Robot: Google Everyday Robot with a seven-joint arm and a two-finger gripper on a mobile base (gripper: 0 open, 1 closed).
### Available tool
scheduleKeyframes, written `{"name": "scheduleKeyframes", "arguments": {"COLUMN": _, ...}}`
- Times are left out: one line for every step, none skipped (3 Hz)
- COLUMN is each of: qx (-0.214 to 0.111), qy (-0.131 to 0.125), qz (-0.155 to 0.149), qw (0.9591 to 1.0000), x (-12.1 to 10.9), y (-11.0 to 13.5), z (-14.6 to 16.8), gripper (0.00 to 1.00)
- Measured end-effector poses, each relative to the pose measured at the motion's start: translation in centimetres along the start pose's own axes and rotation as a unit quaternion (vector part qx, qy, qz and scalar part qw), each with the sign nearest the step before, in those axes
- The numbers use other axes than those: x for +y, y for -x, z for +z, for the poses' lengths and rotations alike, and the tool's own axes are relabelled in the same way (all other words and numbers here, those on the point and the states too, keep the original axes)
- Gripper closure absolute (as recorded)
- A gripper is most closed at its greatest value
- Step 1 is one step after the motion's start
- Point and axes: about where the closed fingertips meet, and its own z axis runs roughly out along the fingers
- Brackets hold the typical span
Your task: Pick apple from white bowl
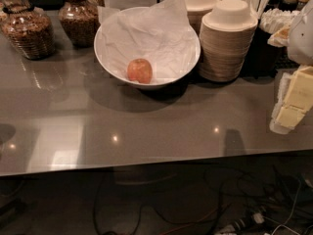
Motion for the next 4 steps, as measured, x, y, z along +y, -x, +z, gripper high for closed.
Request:
{"name": "scheduleKeyframes", "arguments": {"qx": 0.000, "qy": 0.000, "qz": 0.000, "qw": 1.0000, "x": 0.0, "y": 0.0, "z": 0.0, "gripper": 0.00}}
{"name": "scheduleKeyframes", "arguments": {"qx": -0.029, "qy": -0.022, "qz": -0.008, "qw": 0.9993, "x": -0.7, "y": 0.9, "z": 0.2, "gripper": 0.00}}
{"name": "scheduleKeyframes", "arguments": {"qx": -0.088, "qy": -0.056, "qz": -0.017, "qw": 0.9944, "x": -2.2, "y": 3.5, "z": 1.0, "gripper": 0.00}}
{"name": "scheduleKeyframes", "arguments": {"qx": -0.142, "qy": -0.079, "qz": -0.025, "qw": 0.9863, "x": -4.2, "y": 7.3, "z": 1.9, "gripper": 0.00}}
